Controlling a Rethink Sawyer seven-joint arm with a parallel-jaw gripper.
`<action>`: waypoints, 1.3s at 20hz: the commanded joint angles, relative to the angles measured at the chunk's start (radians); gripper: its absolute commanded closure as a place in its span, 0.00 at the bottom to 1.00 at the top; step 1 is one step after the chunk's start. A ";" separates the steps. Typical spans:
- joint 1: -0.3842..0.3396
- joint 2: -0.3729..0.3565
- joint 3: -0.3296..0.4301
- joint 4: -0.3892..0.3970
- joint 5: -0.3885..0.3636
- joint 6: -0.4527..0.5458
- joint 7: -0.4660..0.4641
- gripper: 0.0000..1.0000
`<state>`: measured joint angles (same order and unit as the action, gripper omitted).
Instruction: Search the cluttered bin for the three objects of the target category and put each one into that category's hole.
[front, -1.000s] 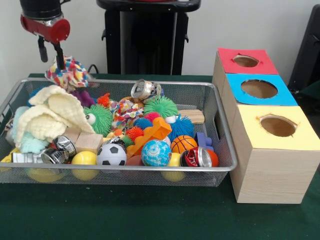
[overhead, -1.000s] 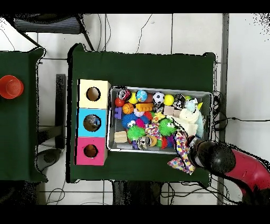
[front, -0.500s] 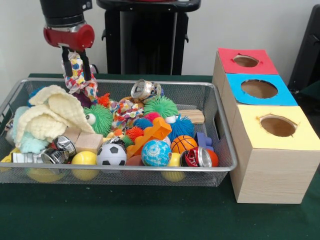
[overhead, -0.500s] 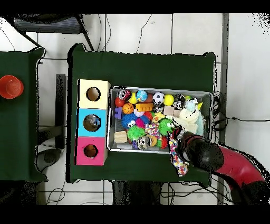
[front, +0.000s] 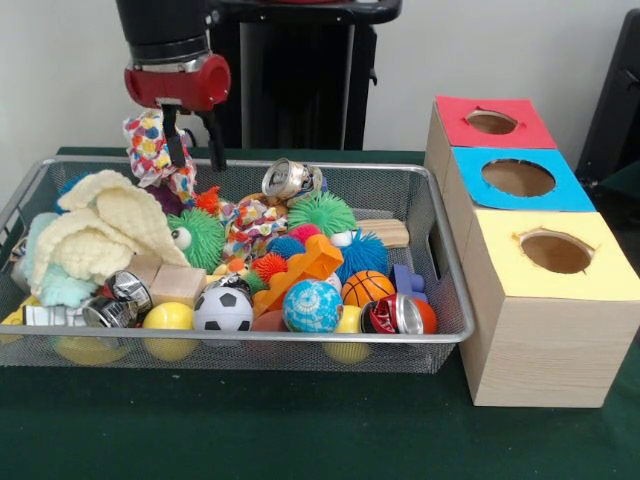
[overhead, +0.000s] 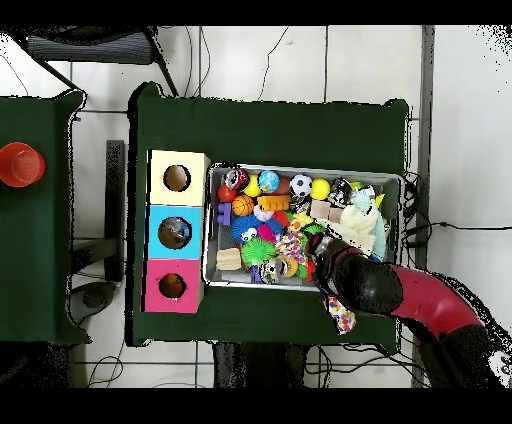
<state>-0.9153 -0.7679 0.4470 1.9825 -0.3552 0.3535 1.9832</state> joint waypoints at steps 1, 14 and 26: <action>0.049 0.091 0.042 -0.046 -0.062 -0.092 0.006 0.00; 0.106 0.214 -0.024 -0.192 -0.130 -0.154 -0.004 0.00; 0.243 0.120 -0.167 -0.341 -0.231 0.032 -0.058 0.00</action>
<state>-0.7039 -0.6235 0.3501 1.7946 -0.5099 0.2707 1.9832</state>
